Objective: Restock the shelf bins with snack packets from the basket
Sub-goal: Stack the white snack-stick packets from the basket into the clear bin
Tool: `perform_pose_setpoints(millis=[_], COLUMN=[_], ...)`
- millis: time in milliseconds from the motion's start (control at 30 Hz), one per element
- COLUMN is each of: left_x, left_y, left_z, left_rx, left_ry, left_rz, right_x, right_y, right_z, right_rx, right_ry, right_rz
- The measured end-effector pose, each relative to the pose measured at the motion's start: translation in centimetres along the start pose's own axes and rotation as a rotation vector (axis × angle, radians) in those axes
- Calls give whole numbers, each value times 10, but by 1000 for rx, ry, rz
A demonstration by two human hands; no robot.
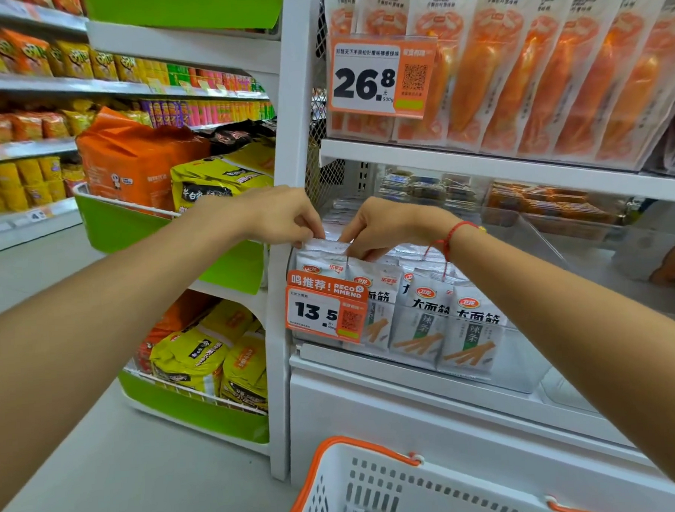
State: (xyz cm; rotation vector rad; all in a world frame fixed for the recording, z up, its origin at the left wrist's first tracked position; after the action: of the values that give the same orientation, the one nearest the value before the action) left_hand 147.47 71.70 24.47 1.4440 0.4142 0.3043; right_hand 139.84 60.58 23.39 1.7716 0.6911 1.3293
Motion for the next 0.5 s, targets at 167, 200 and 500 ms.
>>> perform_pose_setpoints(millis=[167,200,500], left_x=[-1,-3,4], left_y=[-1,-2,-10], left_z=[-12,-13,-7], left_rx=[-17,-11,-34], left_ry=[6,-7,15], left_rz=[48,104,26], right_x=[10,13,20], right_y=[3,0,-13], right_z=[-14,-15,-7], right_rx=[-18,-63,-321], right_ry=[85,119,167], right_rz=[-24,-146,-361])
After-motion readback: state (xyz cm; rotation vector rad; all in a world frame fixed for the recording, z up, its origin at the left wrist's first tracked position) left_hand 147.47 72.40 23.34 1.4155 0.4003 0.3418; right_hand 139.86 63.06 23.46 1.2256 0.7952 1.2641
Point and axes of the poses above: each hand's wrist, its own z-axis towards the middle knuckle, its own y-axis out of the back of the hand, x = y × z, the point moved 5 cm from there along z, towards the middle knuckle
